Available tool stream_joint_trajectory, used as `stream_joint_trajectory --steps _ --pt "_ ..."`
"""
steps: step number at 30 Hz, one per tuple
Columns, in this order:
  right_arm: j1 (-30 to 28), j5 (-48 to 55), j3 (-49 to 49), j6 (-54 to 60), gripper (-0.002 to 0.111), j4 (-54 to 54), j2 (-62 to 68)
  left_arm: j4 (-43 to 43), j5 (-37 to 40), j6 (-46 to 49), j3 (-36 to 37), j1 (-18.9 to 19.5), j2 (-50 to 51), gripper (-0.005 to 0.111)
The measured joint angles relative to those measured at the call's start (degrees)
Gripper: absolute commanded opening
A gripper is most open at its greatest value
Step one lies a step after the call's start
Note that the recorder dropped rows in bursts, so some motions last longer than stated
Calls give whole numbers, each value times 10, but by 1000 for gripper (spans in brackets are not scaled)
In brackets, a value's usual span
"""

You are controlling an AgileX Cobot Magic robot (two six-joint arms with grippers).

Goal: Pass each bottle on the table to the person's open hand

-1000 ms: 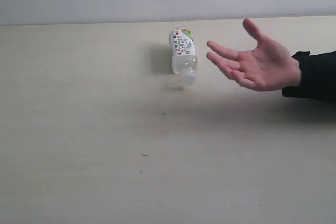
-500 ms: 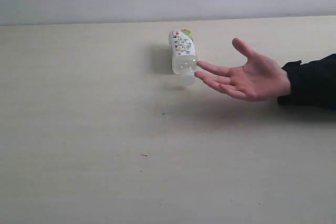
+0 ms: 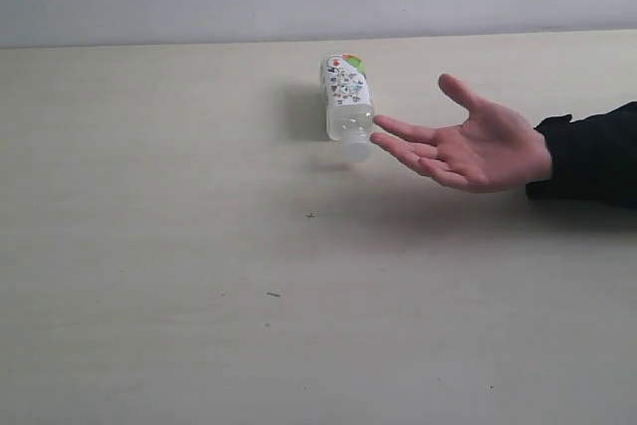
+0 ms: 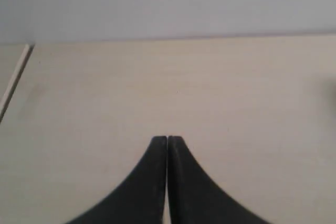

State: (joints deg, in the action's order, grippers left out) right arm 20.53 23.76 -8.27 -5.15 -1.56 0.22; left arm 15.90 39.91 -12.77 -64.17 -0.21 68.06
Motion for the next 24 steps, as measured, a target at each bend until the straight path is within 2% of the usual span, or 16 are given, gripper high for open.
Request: stream_joint_trajectory --steps 1,2,4,5,6,8,10,12,14,18,24 --pt "0 0 0 0 0 0 0 -4 25 1 -22 0 22 20" --pt "0 0 0 0 0 0 0 -12 45 3 -42 0 43 41" --pt "0 0 0 0 0 0 0 -60 86 12 -92 0 97 69" --pt "0 0 0 0 0 0 0 -95 110 30 -120 -8 132 68" --pt "0 0 0 0 0 0 0 -104 118 35 -132 -15 146 60" --pt "0 0 0 0 0 0 0 -125 133 47 -163 -53 199 50" --pt "0 0 0 0 0 0 0 -135 120 53 -200 -119 260 58" --pt "0 0 0 0 0 0 0 -138 109 38 -240 -165 315 69" --pt "0 0 0 0 0 0 0 -143 109 2 -293 -197 365 69" --pt "0 0 0 0 0 0 0 -164 109 -41 -380 -235 459 69" --pt "0 0 0 0 0 0 0 -191 123 -63 -467 -263 537 69"
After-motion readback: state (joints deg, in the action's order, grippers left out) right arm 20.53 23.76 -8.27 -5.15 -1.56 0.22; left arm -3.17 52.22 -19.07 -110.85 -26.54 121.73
